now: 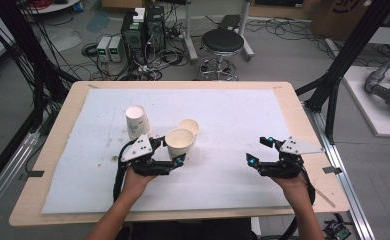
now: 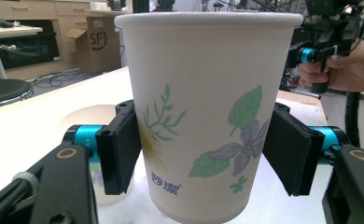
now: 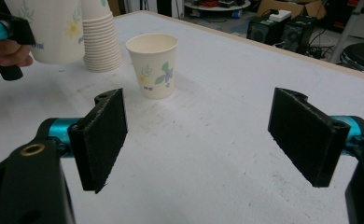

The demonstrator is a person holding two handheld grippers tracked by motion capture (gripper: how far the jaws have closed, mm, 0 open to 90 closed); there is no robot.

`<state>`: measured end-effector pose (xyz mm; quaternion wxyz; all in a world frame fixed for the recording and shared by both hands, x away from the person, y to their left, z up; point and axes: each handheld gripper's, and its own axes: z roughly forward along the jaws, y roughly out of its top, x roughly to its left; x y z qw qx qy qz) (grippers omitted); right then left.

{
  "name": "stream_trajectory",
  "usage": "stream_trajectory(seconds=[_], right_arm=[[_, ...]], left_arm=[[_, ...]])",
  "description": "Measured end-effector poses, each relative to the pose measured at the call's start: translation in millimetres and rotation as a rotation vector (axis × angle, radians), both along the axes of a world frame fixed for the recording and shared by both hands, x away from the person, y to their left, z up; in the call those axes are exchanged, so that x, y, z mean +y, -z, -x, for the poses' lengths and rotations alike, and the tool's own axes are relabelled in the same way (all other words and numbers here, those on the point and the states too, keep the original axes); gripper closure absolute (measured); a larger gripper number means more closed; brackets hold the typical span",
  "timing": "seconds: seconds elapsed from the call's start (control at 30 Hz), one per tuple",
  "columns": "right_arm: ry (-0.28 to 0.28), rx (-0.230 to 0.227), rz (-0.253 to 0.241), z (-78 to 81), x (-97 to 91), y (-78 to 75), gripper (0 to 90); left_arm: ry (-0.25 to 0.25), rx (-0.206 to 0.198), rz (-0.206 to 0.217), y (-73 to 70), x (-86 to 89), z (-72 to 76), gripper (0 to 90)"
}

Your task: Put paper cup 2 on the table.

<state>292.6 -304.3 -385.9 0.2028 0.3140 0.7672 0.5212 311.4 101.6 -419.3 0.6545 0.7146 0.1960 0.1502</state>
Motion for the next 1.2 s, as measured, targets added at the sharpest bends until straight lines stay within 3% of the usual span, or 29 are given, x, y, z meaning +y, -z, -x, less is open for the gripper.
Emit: stream_trajectory(seconds=[0.13,0.5,0.83,0.93,1.2], right_arm=[[0.016,0.0,0.003,-0.8,-3.9,1.0,20.2],[0.027,-0.009,0.0,0.9,-9.6,-0.2,20.2],[0.03,-0.007,-0.01,1.4,-12.4,-0.6,20.2],[0.028,-0.006,-0.011,0.9,-12.7,-0.2,20.3],[0.022,-0.004,-0.01,1.2,-11.7,-0.3,20.3]], left_arm=[[0.012,0.002,-0.006,2.6,-19.3,-6.6,32.6],[0.043,0.005,-0.082,13.8,-68.9,-21.0,33.4],[0.005,0.051,-0.12,28.7,-88.0,-34.4,34.1],[0.0,0.066,-0.143,32.1,-94.7,-36.4,34.1],[-0.046,0.094,-0.271,34.8,-107.4,-35.8,34.5]])
